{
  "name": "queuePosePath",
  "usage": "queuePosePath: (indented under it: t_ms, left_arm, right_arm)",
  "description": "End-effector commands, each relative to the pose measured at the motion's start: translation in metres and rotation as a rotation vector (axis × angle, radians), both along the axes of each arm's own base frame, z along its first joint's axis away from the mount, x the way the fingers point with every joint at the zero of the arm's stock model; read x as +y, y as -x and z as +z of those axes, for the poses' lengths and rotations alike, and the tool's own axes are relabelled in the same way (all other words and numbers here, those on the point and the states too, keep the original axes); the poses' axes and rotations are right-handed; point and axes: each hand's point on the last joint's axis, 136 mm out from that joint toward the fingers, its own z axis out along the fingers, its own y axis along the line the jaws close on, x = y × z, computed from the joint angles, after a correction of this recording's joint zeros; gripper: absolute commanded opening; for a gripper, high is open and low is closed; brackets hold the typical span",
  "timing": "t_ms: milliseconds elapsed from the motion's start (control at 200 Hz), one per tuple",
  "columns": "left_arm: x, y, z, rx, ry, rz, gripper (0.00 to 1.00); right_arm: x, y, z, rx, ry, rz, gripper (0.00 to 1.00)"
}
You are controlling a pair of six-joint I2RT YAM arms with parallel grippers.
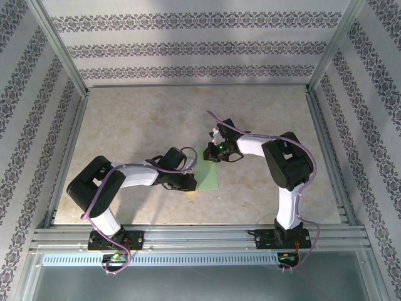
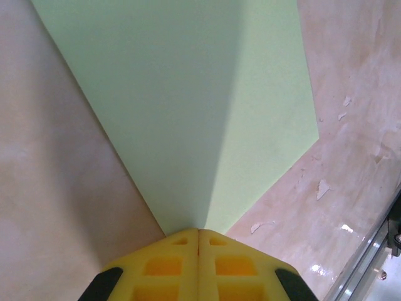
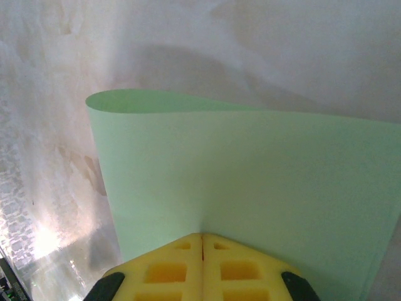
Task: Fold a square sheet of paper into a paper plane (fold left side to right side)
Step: First fold the square sheet of paper in half at the center of the table, then hold the square sheet of paper at the center of the table.
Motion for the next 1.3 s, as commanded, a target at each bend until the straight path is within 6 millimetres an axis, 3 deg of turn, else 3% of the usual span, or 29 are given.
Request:
queuePosePath:
  t_ms: [0, 120, 235, 405, 520, 740, 884, 1124, 1294]
  left_arm:
    - [0.011, 0.029, -0.015, 0.079, -0.072, -0.026, 0.06]
    - [0.012, 0.029, -0.011, 0.069, -0.066, -0.022, 0.06]
    - [0.009, 0.022, 0.006, 0.030, -0.038, -0.017, 0.06]
    - [0.007, -0.013, 0.048, -0.047, 0.063, 0.037, 0.06]
    - [0.007, -0.037, 0.062, -0.072, 0.104, 0.057, 0.06]
    - [-0.003, -0.068, 0.046, -0.077, 0.059, 0.043, 0.05]
    - [-0.009, -0.077, 0.031, -0.059, 0.045, 0.037, 0.05]
    - [-0.012, -0.073, 0.008, -0.035, -0.013, 0.019, 0.05]
    - [-0.009, -0.062, -0.008, -0.008, -0.058, 0.021, 0.05]
  right_arm:
    - [-0.026, 0.019, -0.046, 0.080, 0.171, -0.019, 0.00]
    - [-0.025, 0.020, -0.045, 0.079, 0.168, -0.014, 0.00]
    - [-0.024, 0.020, -0.043, 0.073, 0.163, -0.010, 0.00]
    - [-0.021, 0.020, -0.039, 0.061, 0.152, -0.003, 0.00]
    - [-0.021, 0.019, -0.037, 0.056, 0.151, -0.001, 0.00]
    - [-0.020, 0.019, -0.035, 0.050, 0.149, -0.001, 0.00]
    - [-0.018, 0.020, -0.035, 0.051, 0.146, 0.004, 0.00]
    - [-0.015, 0.019, -0.032, 0.047, 0.136, 0.005, 0.00]
    - [-0.010, 0.012, -0.016, 0.016, 0.113, 0.007, 0.00]
